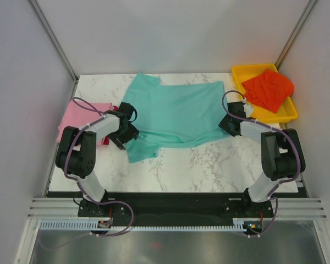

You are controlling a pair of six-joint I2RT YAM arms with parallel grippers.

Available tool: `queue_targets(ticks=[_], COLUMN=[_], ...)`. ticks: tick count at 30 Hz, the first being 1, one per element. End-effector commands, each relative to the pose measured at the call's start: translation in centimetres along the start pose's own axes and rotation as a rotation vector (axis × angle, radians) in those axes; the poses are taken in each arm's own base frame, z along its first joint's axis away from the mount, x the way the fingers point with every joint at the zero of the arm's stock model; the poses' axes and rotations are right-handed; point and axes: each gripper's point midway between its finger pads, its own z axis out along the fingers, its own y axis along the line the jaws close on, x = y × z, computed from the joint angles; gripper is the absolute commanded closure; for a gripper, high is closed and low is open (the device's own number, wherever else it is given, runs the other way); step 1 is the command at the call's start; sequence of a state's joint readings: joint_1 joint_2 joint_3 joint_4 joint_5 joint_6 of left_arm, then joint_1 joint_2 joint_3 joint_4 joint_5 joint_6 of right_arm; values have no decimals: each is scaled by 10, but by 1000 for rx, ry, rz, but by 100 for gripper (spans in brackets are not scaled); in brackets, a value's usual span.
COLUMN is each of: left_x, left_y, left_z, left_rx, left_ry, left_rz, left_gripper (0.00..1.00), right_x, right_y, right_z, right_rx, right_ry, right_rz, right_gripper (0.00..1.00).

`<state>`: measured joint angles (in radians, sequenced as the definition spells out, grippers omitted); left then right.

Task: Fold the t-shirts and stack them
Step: Fold the tshirt

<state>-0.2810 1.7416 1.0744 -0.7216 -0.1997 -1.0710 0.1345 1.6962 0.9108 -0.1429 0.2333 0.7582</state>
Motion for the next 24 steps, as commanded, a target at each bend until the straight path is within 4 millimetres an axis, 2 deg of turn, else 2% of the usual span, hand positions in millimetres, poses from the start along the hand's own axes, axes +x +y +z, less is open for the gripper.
queue_targets(ticks=[1, 3, 4, 6, 7, 8, 10, 13, 16, 17, 19, 20, 21, 24], left_x=[-40, -29, -29, -15, -14, -3, 3, 18, 34, 42, 41, 45, 42, 48], left_y=[-25, -11, -10, 4, 4, 12, 17, 34, 47, 57, 60, 67, 65, 66], left_z=[-12, -10, -19, -18, -25, -22, -28, -26, -27, -22, -30, -28, -37, -43], left_rx=[113, 106, 135, 145, 179, 184, 215, 215, 234, 223, 261, 264, 312, 374], left_ry=[-173, -155, -165, -135, -144, -112, -109, -74, -43, -27, -57, -58, -84, -85], left_rz=[10, 23, 27, 41, 42, 56, 60, 65, 74, 79, 74, 74, 70, 71], left_gripper=[21, 18, 17, 14, 13, 12, 12, 12, 12, 12, 12, 3, 0, 0], right_x=[-1, -11, -14, -15, -11, -9, 0, 10, 14, 15, 16, 17, 18, 23], right_y=[-1, -3, -7, -11, -18, -21, -33, -45, -50, -50, -49, -47, -49, -49], right_z=[-17, -37, -49, -60, -67, -70, -77, -80, -76, -74, -68, -66, -63, -50], right_rx=[-18, -37, -51, -65, -70, -71, -67, -66, -59, -58, -63, -69, -62, -61], right_ry=[-15, -77, -102, -128, -137, -142, -141, -142, -139, -133, -121, -113, -108, -67], right_rz=[-19, -17, -12, -11, -19, -22, -26, -25, -23, -21, -19, -17, -5, 13], right_gripper=[46, 41, 40, 39, 39, 39, 41, 47, 55, 57, 58, 58, 58, 60])
